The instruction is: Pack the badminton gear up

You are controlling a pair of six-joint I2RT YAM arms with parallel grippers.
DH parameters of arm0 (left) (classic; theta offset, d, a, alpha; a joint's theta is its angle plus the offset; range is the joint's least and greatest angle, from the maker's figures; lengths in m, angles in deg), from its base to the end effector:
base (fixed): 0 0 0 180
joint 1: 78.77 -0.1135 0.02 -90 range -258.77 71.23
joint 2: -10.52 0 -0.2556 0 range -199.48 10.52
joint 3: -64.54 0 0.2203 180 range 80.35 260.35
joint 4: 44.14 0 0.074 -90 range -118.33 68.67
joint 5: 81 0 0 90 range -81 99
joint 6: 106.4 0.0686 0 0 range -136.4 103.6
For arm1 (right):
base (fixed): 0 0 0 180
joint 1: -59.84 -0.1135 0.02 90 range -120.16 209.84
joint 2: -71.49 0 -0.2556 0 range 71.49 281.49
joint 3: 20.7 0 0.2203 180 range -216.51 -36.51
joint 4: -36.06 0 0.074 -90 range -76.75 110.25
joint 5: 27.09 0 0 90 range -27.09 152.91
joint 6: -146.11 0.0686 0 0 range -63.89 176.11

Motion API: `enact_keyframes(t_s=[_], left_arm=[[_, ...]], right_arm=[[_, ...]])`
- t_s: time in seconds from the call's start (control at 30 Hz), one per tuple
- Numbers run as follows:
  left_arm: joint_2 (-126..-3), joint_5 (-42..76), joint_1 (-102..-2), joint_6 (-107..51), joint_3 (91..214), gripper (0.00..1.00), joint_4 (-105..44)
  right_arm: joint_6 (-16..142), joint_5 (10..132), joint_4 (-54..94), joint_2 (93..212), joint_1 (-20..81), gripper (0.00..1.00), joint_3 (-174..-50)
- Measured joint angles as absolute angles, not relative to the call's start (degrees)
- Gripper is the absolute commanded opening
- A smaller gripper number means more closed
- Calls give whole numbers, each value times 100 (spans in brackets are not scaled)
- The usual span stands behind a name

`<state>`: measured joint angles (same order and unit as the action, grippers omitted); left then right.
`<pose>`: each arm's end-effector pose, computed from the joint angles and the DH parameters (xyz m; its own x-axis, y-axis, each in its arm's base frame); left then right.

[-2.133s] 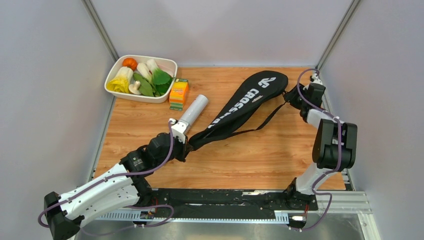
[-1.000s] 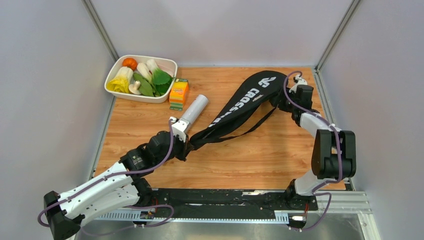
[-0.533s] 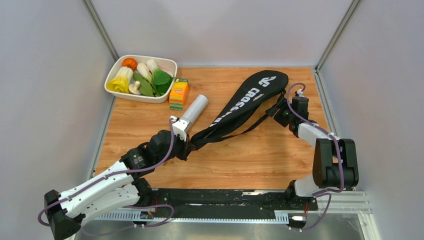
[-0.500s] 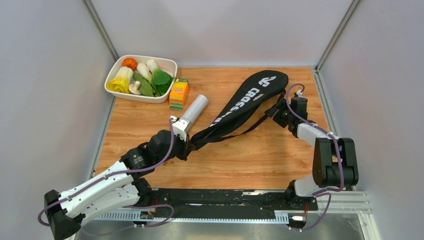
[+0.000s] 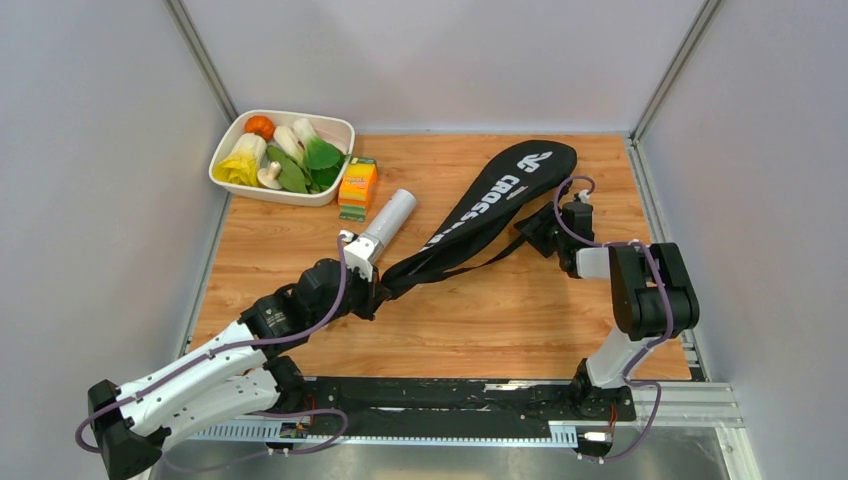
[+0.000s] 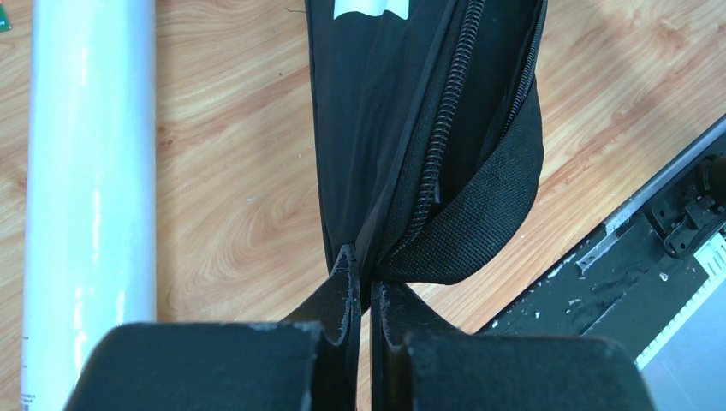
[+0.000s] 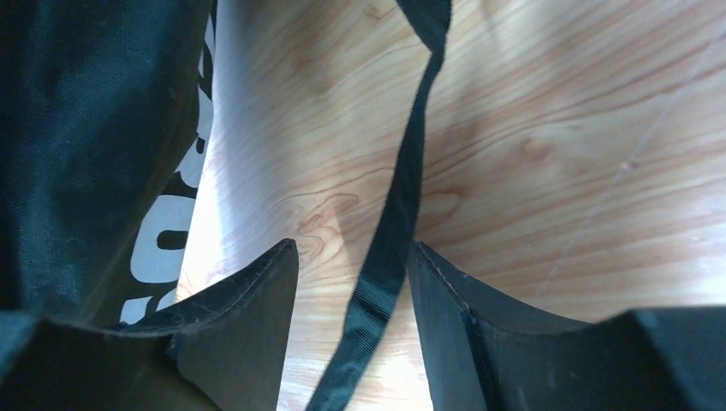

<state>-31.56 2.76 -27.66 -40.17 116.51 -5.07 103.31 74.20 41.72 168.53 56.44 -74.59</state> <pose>0.1135 -0.1288 0.2533 -0.5680 0.0660 -0.8204 0.5302 0.7917 -0.3034 0.3228 0.0326 0.1305 -0.5692 0.6870 -0.4517 0.3009 0.6853 0.6631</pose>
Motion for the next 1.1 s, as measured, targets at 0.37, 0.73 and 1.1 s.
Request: enact_keyframes(t_s=[0.37,0.73,1.1], left_arm=[[-3237,256,-2766,-4013,11653,0,-507],[-3497,121,-2768,-3842,11651,0,-548],[-3432,119,-2781,-3637,11489,0,-620]], right_arm=[[10488,7381,4129,16794,5542,0,-7319],[10879,8640,4415,15128,5542,0,-7433],[13106,9333,6220,16075,5568,0,-8299]])
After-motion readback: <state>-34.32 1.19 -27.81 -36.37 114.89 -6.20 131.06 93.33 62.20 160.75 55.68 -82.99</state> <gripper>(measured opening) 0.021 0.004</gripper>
